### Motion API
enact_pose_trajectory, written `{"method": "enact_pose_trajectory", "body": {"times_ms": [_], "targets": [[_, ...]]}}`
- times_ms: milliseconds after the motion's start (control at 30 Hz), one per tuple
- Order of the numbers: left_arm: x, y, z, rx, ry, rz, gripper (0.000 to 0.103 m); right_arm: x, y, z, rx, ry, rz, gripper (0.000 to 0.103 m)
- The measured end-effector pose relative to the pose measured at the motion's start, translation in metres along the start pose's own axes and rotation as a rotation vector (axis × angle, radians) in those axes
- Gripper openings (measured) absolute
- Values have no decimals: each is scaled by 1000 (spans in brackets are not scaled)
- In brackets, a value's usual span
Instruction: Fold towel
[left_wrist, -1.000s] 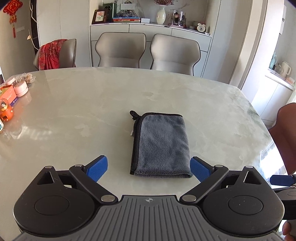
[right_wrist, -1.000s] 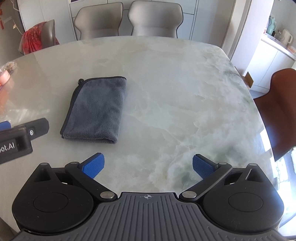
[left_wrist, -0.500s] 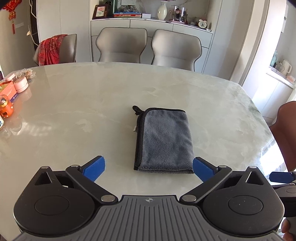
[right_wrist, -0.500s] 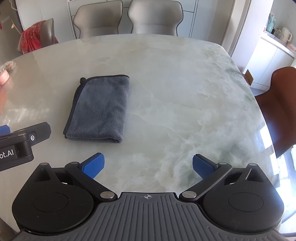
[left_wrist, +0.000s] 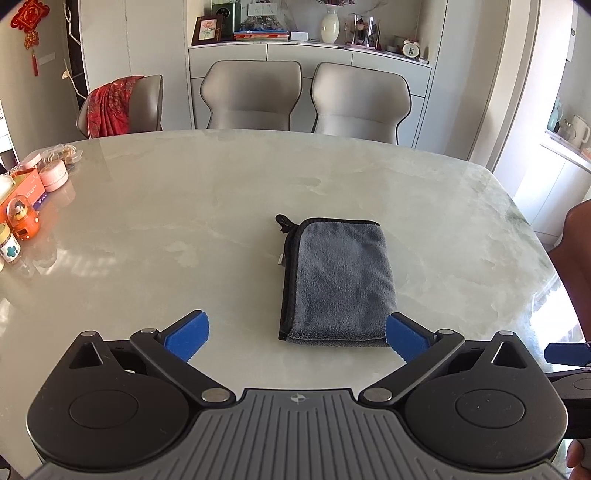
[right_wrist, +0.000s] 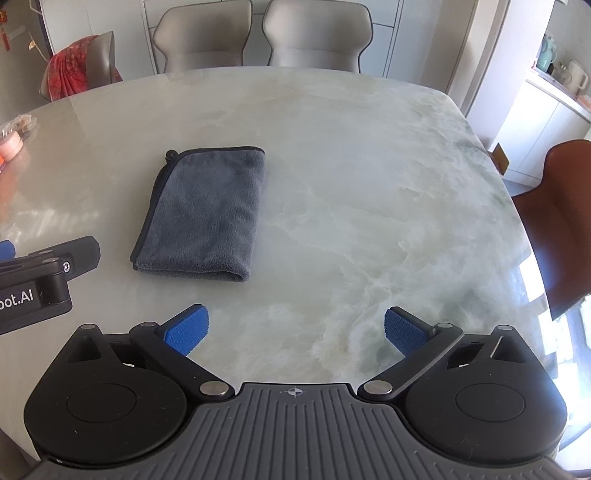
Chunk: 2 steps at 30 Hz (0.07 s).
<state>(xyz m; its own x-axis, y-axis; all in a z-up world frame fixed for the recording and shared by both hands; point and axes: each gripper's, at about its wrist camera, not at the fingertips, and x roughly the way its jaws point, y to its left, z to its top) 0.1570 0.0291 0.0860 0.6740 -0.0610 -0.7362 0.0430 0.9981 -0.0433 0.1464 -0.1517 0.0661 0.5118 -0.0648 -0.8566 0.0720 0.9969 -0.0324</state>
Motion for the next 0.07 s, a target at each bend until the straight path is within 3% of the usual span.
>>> {"method": "enact_pose_trajectory", "body": {"times_ms": [67], "targets": [[0,0,0,-1,1,-11,103,0,1,0,0,-1,0,103]]}}
